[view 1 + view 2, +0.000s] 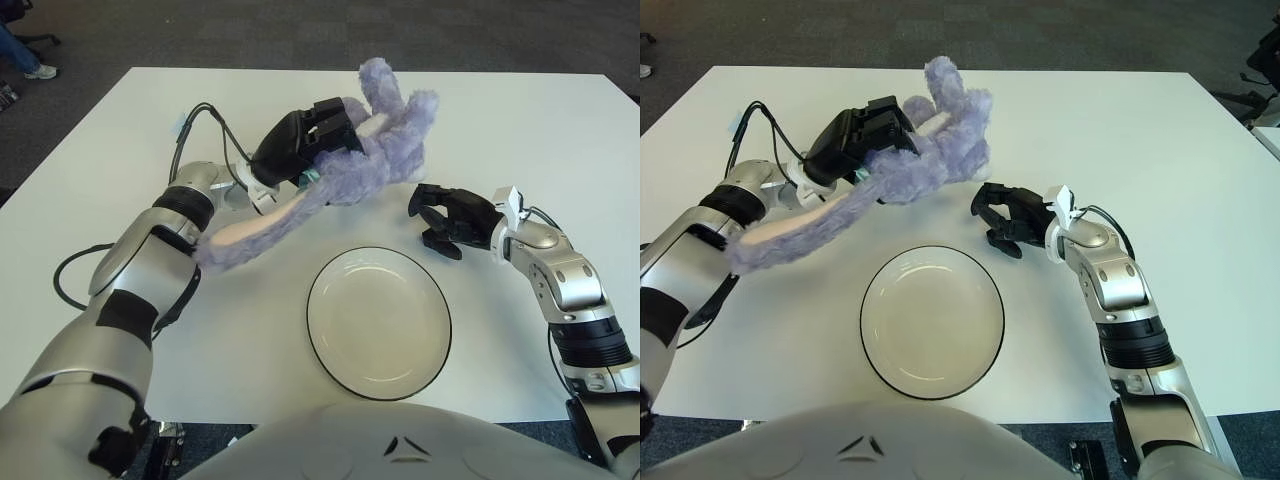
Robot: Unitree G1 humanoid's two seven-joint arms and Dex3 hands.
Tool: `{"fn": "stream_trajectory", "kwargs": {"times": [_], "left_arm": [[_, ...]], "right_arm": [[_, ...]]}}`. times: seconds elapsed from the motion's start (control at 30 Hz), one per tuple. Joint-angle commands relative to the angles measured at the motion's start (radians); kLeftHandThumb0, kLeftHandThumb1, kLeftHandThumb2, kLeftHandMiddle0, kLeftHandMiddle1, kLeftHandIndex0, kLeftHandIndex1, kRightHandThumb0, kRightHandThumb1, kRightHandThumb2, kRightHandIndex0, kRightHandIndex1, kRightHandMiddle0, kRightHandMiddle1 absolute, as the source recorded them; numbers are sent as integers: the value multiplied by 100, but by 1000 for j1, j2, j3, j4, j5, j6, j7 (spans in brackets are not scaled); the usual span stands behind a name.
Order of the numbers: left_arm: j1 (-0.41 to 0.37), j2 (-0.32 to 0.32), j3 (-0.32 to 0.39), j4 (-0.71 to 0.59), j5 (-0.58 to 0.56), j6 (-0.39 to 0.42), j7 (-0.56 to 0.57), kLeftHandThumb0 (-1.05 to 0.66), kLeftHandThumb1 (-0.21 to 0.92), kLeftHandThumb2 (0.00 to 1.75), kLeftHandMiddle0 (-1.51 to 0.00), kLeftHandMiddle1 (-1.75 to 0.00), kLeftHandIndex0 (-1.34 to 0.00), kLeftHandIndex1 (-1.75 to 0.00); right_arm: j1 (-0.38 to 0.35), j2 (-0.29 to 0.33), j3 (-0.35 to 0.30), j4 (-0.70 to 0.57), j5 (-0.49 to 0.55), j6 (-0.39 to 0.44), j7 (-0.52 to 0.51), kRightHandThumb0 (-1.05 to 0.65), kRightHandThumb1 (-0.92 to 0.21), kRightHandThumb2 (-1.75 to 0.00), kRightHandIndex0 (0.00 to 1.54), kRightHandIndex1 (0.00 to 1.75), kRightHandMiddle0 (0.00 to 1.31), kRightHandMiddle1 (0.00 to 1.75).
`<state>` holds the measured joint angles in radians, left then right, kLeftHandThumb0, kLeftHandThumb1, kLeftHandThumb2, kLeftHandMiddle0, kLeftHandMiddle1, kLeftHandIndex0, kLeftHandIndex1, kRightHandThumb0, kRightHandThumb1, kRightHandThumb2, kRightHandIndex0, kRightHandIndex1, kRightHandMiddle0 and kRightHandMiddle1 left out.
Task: Put the doll into the plate.
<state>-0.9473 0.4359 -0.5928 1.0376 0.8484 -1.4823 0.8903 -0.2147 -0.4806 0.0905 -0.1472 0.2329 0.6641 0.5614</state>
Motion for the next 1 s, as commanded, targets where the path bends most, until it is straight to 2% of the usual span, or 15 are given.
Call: {"fn": "stream_trajectory", "kwargs": {"times": [0.0, 0.1, 0.13, 0.17, 0.23, 0.33, 0.37, 0.4, 0.43, 0.47, 0.57, 0.63, 0.73, 0.83, 0.97], "left_arm": [[41, 20, -2, 2, -140, -106, -96, -1, 23, 139, -52, -169, -66, -169], [82, 48, -100, -22, -287, -132, -175, -1, 21, 134, -59, -173, -72, -145], [86, 58, -139, -30, -333, -132, -198, -1, 21, 134, -60, -174, -73, -143], [89, 65, -170, -37, -374, -132, -220, -1, 21, 133, -61, -174, -73, -141], [103, 69, -176, -79, -422, -132, -251, -1, 20, 133, -65, -174, -74, -136], [116, 89, -194, -122, -507, -132, -304, -1, 20, 133, -67, -175, -74, -134], [121, 99, -202, -136, -535, -132, -322, -1, 19, 133, -68, -175, -74, -134], [120, 124, -246, -165, -587, -132, -336, -1, 19, 134, -68, -175, -74, -134], [119, 141, -278, -185, -629, -132, -351, -1, 19, 136, -66, -175, -71, -142], [128, 153, -311, -219, -676, -132, -360, -1, 19, 141, -63, -175, -65, -157], [162, 171, -357, -290, -782, -132, -391, -1, 19, 144, -60, -175, -61, -168], [257, 179, -302, -428, -825, -66, -421, -1, 19, 145, -60, -175, -60, -171], [359, 188, -216, -528, -856, -17, -456, -1, 19, 146, -60, -175, -59, -173], [414, 207, -166, -600, -891, 19, -512, -1, 19, 146, -59, -175, -59, -173], [456, 228, -102, -643, -901, 53, -618, -1, 20, 145, -59, -175, -58, -173]], "right_arm": [[48, 0, 29, 58, -37, 76, -37, -36, -84, -60, 76, 175, 28, 171], [46, 3, 25, 64, -29, 80, -34, -36, -81, -64, 73, 175, 29, 171], [46, 3, 25, 66, -30, 75, -34, -36, -81, -65, 72, 175, 28, 171], [46, 3, 24, 67, -31, 72, -34, -29, -76, -73, 65, 175, 29, 172], [47, 3, 25, 69, -33, 68, -34, -12, -61, -94, 48, 175, 33, 173], [46, 5, 26, 71, -35, 64, -36, -5, -55, -104, 40, 175, 34, 173], [46, 6, 26, 70, -35, 64, -37, -3, -53, -106, 39, 175, 35, 173], [47, 5, 26, 69, -36, 66, -39, -3, -53, -107, 38, 175, 35, 173], [47, 5, 26, 68, -36, 68, -40, -2, -53, -107, 38, 175, 35, 173], [46, 5, 26, 67, -36, 71, -40, -2, -51, -109, 38, 175, 36, 174], [44, 7, 25, 68, -33, 79, -40, -1, -49, -111, 38, 175, 37, 174], [43, 10, 23, 73, -31, 79, -41, -1, -49, -112, 38, 175, 37, 174], [47, 18, 13, 80, -28, 68, -47, -1, -48, -113, 38, 175, 37, 174], [48, 24, 6, 85, -27, 63, -51, -1, -50, -111, 38, 173, 37, 173], [46, 18, 11, 117, -53, 9, -52, -1, -53, -107, 36, 173, 35, 173]]}}
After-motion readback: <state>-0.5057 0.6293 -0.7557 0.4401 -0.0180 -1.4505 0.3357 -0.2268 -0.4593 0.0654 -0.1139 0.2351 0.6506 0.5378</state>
